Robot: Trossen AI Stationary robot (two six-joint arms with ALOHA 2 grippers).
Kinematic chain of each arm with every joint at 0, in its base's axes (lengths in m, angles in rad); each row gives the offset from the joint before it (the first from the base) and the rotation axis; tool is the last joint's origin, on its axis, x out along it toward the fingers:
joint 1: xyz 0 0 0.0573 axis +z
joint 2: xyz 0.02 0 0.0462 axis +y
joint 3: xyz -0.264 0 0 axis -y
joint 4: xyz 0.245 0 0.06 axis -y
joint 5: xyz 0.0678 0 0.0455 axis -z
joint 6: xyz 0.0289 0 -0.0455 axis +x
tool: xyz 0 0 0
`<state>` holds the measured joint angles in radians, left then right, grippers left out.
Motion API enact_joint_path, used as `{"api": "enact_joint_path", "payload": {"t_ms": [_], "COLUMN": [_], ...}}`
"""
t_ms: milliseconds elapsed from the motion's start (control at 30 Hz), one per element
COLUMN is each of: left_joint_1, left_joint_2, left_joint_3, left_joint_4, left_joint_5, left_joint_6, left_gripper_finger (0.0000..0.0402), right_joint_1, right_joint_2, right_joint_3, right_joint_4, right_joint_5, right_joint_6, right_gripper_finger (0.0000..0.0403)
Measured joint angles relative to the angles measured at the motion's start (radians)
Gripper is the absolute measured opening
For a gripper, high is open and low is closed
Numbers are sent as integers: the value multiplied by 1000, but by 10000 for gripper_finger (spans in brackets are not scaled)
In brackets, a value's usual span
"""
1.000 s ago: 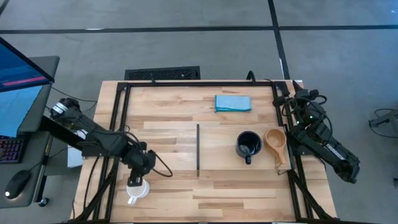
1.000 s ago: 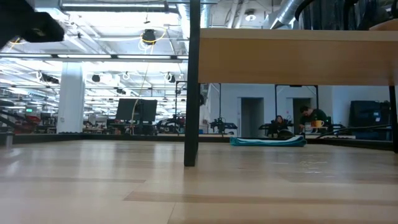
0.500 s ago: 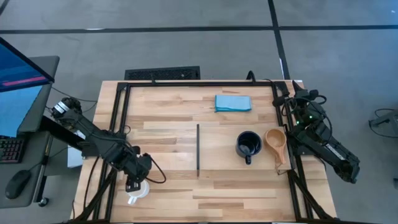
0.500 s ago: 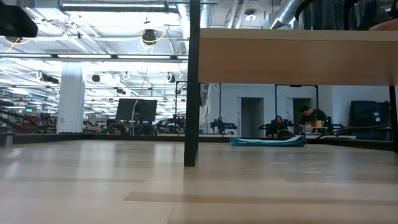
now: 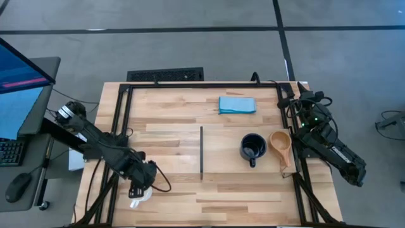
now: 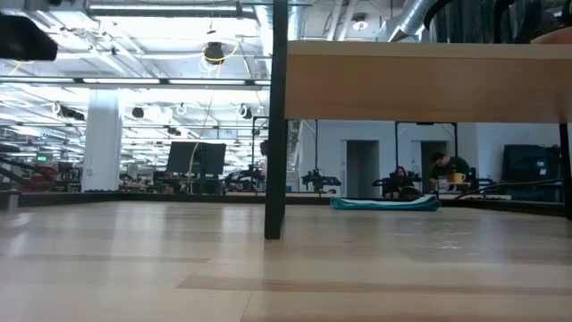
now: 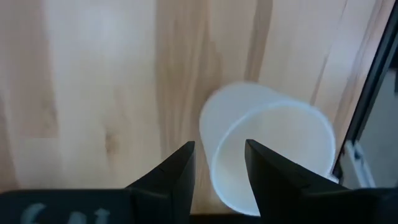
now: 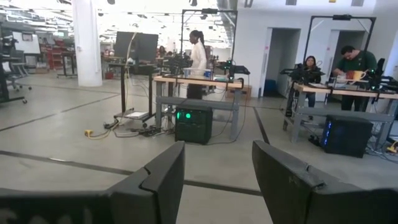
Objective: Stack small to large cups/mugs on shelf
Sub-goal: Put the white mug on the shelf
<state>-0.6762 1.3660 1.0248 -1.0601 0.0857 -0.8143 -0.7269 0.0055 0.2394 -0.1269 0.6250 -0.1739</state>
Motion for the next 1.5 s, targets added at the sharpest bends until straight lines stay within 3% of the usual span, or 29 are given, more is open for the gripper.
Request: {"api": "enact_joint_path", "payload": {"t_ms": [167,433,767,967,1500], "left_joint_1": [0,1,3,9,281], "left_joint_2": [76,110,109,108,104], "left_joint_3": [0,0,0,0,0], "left_joint_4": [-28,-48,-46,-42,39], "left_joint_5": [112,85,39,4,-211], "left_joint_6": [39,62,61,71,397], "left_gripper_finger": [130,124,14,3,1], "right_joint_1": [0,0,0,0,0], "right_joint_2": [0,0,0,0,0], "right_joint_3": [0,0,0,0,0], "right_joint_4": [0,0,0,0,0], "right_joint_5": [0,0,0,0,0], "right_joint_6": [-1,1,1,0,17], "right_gripper_finger": [210,210,210,210,210]}}
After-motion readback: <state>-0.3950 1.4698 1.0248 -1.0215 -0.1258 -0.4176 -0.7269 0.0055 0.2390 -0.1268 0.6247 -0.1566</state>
